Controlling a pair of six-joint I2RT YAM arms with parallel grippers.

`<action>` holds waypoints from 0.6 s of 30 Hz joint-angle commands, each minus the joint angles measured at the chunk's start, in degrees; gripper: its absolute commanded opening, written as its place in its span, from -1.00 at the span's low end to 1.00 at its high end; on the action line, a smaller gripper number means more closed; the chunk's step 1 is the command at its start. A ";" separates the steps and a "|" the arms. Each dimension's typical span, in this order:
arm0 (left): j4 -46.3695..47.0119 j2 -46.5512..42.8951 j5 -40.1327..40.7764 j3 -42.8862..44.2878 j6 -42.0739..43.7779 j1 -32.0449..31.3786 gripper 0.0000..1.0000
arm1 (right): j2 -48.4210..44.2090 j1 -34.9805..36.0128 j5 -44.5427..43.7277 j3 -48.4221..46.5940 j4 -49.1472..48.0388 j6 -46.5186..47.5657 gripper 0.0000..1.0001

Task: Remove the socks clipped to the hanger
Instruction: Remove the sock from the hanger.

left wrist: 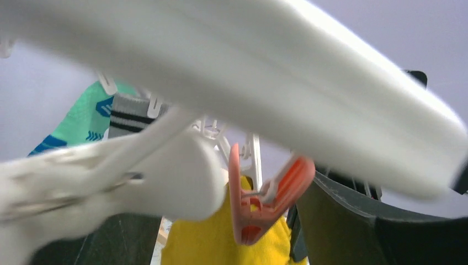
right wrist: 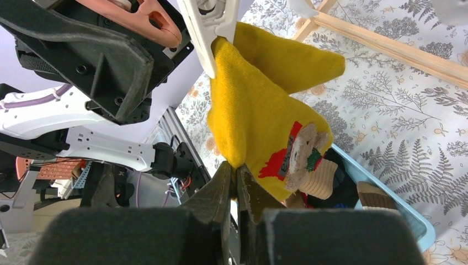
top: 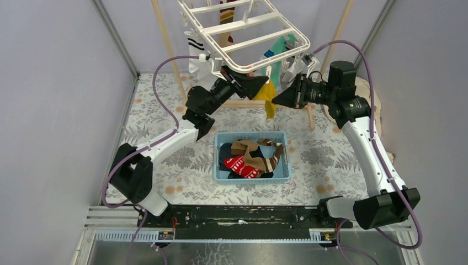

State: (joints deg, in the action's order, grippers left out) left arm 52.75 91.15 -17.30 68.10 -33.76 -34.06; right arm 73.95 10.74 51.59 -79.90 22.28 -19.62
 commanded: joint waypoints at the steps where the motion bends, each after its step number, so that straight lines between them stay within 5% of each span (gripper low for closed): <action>1: 1.06 -4.65 2.98 -4.43 1.98 0.31 0.74 | -2.66 -0.29 0.53 -2.06 1.23 1.25 -0.89; 18: 4.57 -13.03 3.58 -19.39 1.19 -0.30 0.78 | -2.10 -0.15 6.28 4.30 -19.16 -14.32 -0.89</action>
State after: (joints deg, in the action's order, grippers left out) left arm 53.04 77.73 -13.91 49.17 -32.93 -34.09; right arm 72.18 10.74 54.33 -75.88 11.25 -28.56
